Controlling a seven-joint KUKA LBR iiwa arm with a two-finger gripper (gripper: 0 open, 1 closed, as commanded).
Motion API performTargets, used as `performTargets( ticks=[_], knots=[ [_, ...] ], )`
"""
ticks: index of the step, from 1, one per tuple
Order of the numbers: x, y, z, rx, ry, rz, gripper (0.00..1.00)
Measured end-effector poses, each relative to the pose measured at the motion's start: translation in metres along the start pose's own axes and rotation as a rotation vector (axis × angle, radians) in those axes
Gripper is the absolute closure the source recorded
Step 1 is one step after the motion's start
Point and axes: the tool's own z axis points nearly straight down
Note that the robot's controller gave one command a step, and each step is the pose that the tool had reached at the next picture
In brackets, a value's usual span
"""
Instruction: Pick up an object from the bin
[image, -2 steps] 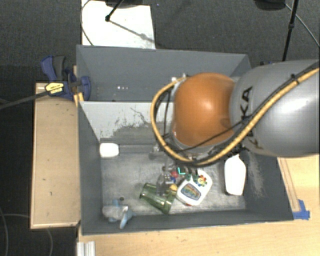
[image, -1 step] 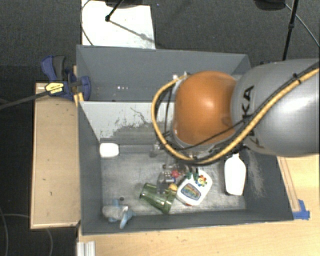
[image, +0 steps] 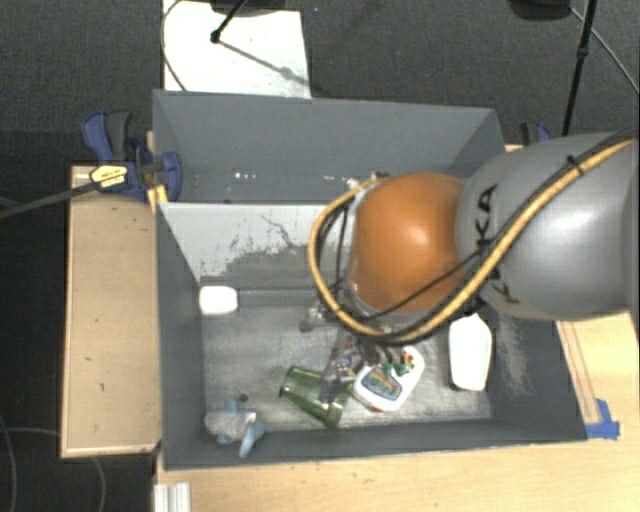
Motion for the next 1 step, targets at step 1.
performTargets(
  ticks=[1],
  knots=[
    [0.0202,-0.0616,0.0322,0.001,0.004,-0.009,0.0]
  ],
)
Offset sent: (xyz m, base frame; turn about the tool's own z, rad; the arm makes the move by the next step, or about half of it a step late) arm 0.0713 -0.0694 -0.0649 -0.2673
